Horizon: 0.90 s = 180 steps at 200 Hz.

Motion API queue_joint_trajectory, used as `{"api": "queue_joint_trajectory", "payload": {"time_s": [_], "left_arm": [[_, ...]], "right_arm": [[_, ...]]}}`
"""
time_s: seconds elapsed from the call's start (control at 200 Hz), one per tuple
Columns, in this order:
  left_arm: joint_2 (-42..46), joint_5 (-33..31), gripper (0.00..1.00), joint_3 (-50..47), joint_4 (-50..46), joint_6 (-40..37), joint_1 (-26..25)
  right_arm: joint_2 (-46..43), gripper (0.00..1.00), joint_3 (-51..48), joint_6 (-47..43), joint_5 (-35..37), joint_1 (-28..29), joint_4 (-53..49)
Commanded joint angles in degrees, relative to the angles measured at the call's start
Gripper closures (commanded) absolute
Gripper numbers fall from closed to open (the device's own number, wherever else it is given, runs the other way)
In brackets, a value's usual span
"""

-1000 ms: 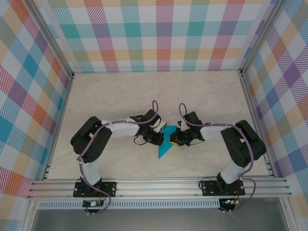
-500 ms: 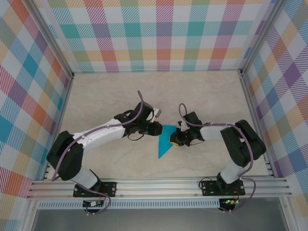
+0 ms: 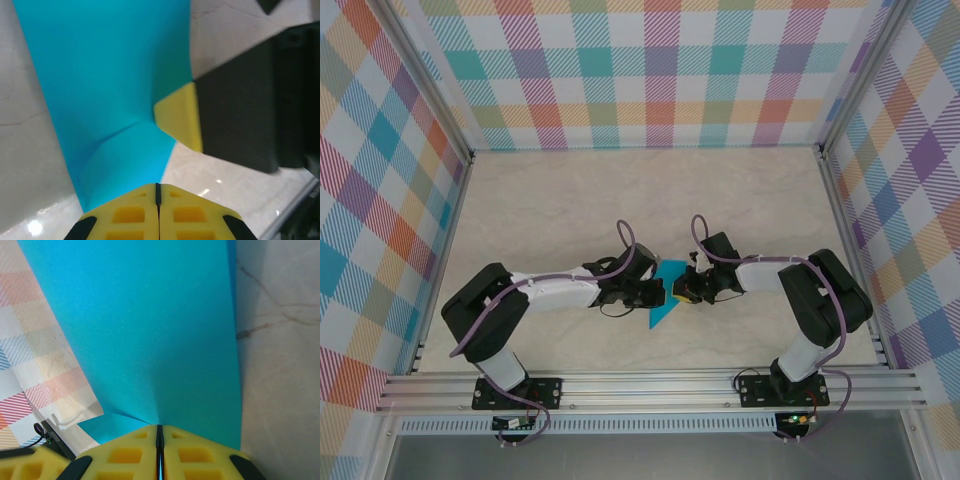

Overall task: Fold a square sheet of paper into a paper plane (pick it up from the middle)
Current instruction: Third fold the triangle at the center of the table.

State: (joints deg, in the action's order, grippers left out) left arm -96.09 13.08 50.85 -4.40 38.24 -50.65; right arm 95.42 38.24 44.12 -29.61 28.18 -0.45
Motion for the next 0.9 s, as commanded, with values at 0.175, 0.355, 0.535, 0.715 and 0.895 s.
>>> {"api": "queue_joint_trajectory", "payload": {"time_s": [0.175, 0.355, 0.535, 0.715, 0.895], "left_arm": [[-5.5, -8.8, 1.0, 0.7, -1.9, -0.1, -0.2], [-6.2, -8.9, 1.0, -0.5, -1.6, -0.2, -0.3], [-5.3, -8.4, 1.0, -1.4, -1.0, -0.4, -0.4], [-5.3, -8.2, 1.0, -1.5, -0.7, -0.4, -0.3], [-5.1, -8.2, 1.0, -1.5, -0.8, -0.7, -0.3]], "right_arm": [[-0.7, 0.89, -1.1, -0.4, 0.7, 0.1, -1.2], [-4.6, 0.88, -1.2, -0.4, -1.2, 0.2, -0.8], [-6.8, 0.88, -0.3, 0.5, -2.8, 1.8, -0.9], [-5.4, 0.88, -1.4, 2.5, -0.1, 4.0, -0.9], [-3.1, 0.89, -3.2, 3.8, 1.1, 5.6, 0.5]]}}
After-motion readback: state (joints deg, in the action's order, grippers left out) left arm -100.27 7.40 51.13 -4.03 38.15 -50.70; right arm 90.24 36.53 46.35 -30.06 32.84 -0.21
